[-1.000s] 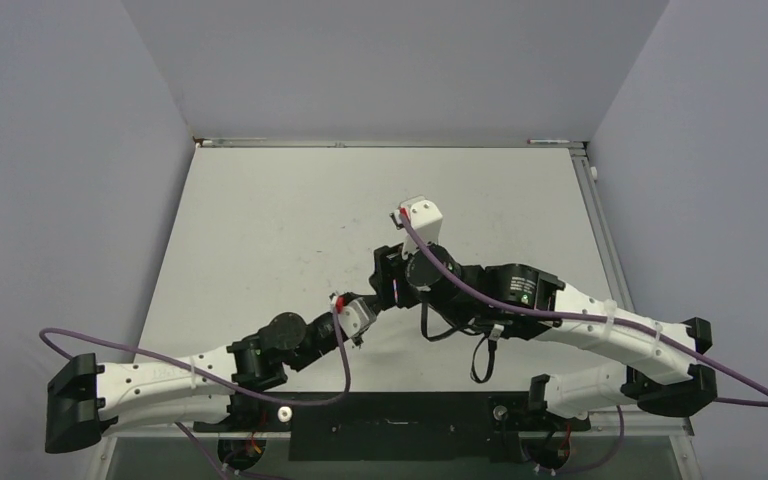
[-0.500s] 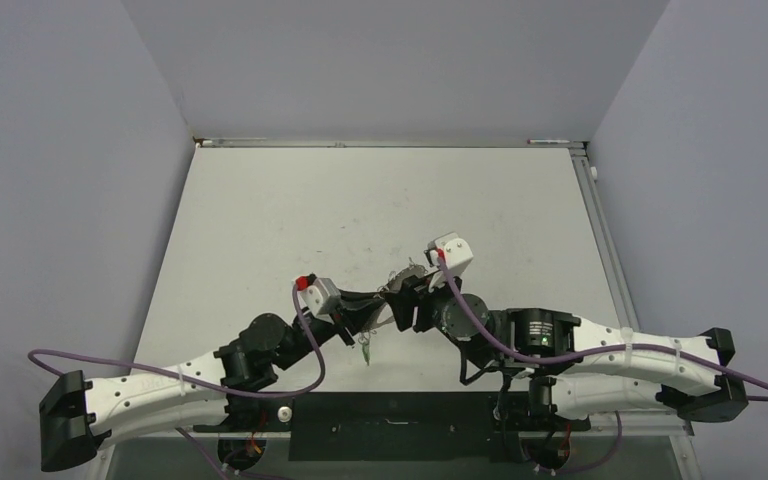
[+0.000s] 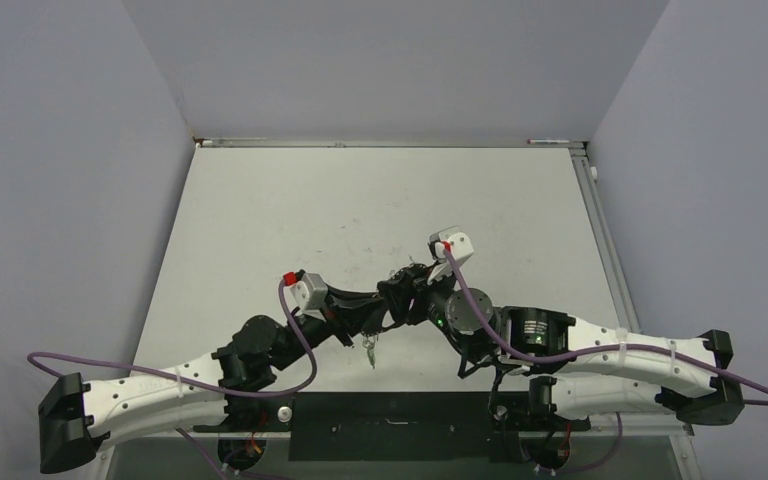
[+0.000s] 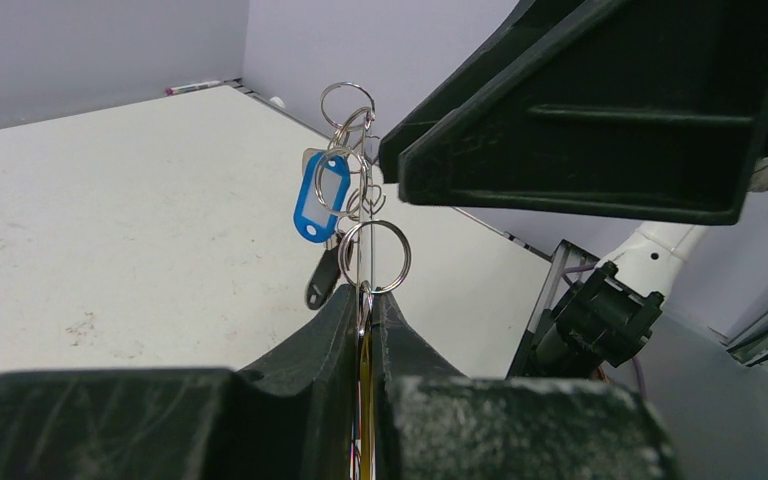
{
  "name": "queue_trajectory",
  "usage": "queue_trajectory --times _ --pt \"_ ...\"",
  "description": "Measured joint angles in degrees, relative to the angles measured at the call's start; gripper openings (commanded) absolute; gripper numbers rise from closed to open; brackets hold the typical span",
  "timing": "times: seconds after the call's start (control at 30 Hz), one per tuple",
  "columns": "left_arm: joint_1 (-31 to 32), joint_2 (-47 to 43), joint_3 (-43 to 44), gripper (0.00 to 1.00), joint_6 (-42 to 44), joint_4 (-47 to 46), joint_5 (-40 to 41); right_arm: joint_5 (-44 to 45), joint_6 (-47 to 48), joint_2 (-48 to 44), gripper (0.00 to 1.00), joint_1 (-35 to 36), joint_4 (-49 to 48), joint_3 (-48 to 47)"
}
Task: Put the keys on the keyring
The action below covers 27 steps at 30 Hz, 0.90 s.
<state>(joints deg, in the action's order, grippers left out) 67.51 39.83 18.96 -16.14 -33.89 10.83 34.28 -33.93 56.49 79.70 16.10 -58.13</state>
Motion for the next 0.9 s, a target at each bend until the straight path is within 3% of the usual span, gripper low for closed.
queue_trajectory --times 0.53,0.73,0.9 --pt "-0.44 0.68 -0.72 0.0 -1.77 -2.82 0.07 -7.91 -4.02 1.7 0.36 -3.54 0.22 0.04" --pt "-0.5 0.7 -0.72 0.0 -1.77 -2.82 0.5 -9.49 -4.83 2.89 0.23 -3.54 0.22 0.04" --pt "-0.5 0.7 -0.74 0.0 -1.75 -2.75 0.98 -10.16 -4.76 3.96 0.05 -3.56 0.22 0.02"
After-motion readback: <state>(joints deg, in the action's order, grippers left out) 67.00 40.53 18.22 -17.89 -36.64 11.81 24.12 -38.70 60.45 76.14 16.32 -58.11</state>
